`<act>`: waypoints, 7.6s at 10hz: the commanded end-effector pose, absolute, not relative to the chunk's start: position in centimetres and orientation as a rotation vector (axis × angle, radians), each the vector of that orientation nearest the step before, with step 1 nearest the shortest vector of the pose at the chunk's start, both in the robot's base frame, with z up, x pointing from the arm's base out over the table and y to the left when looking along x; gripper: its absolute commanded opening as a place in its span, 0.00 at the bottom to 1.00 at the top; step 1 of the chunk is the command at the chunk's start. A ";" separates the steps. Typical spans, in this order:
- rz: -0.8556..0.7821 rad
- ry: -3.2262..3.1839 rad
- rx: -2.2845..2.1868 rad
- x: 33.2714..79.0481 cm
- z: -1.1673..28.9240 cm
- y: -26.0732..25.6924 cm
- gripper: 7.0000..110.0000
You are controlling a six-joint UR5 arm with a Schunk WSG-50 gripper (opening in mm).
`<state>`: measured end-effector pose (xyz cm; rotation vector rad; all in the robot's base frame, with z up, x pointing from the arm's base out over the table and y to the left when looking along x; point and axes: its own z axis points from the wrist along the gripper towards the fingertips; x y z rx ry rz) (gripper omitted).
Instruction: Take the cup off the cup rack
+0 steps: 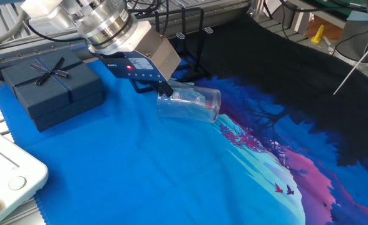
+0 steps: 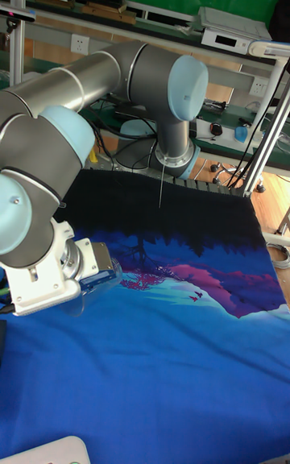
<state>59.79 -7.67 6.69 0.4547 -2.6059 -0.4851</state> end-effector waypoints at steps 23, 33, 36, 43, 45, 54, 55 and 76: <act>-0.739 -2.518 0.759 59.0 6.8 -0.2 0.36; -0.769 -2.499 0.745 56.6 6.6 -0.5 0.00; -0.621 -2.521 0.720 56.4 6.6 -2.5 0.00; -0.465 -2.532 0.692 56.3 8.3 -4.6 0.00; -0.387 -2.549 0.647 56.7 9.9 -4.7 0.00; -0.124 -2.795 0.615 64.5 14.0 -2.3 0.00; -0.121 -2.830 0.592 65.3 13.7 -1.5 0.00; -0.478 -2.659 0.807 67.9 6.5 -3.5 0.15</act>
